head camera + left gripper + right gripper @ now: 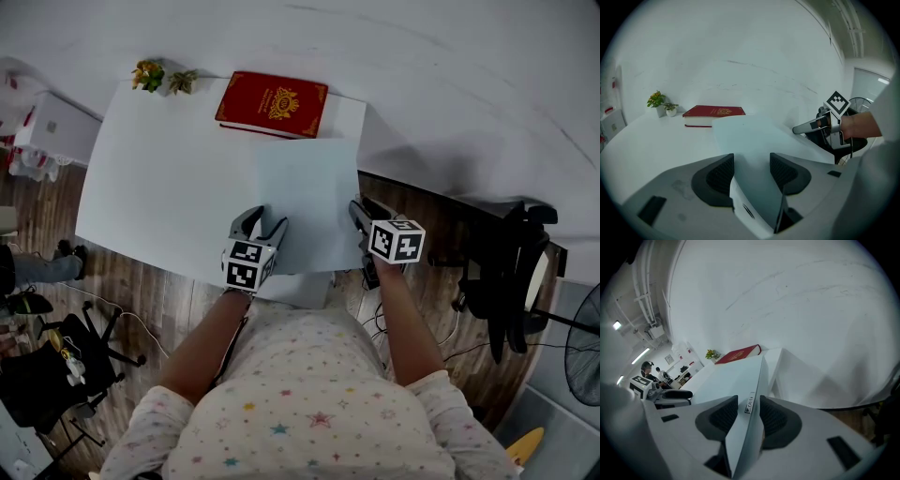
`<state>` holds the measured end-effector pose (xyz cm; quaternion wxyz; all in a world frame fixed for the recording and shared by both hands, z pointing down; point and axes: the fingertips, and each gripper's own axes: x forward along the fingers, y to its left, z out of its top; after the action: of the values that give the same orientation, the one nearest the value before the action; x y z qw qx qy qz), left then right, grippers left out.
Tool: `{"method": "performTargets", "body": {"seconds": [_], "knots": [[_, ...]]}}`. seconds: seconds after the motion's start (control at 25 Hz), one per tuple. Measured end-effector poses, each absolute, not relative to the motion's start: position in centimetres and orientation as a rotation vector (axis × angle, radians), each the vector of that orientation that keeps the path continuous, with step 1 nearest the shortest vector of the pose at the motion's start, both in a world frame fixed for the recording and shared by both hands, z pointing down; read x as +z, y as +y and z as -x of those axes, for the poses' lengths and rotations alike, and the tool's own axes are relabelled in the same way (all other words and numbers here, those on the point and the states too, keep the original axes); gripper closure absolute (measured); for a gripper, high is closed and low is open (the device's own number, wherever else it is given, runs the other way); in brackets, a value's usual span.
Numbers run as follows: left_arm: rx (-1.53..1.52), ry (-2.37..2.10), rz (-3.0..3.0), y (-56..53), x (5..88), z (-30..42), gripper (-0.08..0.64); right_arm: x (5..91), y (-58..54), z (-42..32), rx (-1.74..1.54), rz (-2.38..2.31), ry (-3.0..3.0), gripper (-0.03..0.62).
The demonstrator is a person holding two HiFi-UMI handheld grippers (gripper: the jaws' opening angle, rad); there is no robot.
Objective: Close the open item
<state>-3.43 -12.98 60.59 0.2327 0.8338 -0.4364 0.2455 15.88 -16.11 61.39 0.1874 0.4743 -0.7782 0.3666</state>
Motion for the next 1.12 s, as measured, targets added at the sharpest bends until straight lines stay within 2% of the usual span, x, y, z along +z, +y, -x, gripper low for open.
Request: {"method": "performTargets", "body": {"seconds": [0.84,1.12], "knots": [[0.642,-1.240,-2.316,-13.7,58.6,4.7,0.319,62.0,-16.2,-15.6,0.952,-1.291,-2.108,0.456],[0.541,-1.308,-2.353,-14.5,55.5,5.9,0.319,60.6,-16.3,-16.1,0.880,-1.320,-2.118,0.431]]}}
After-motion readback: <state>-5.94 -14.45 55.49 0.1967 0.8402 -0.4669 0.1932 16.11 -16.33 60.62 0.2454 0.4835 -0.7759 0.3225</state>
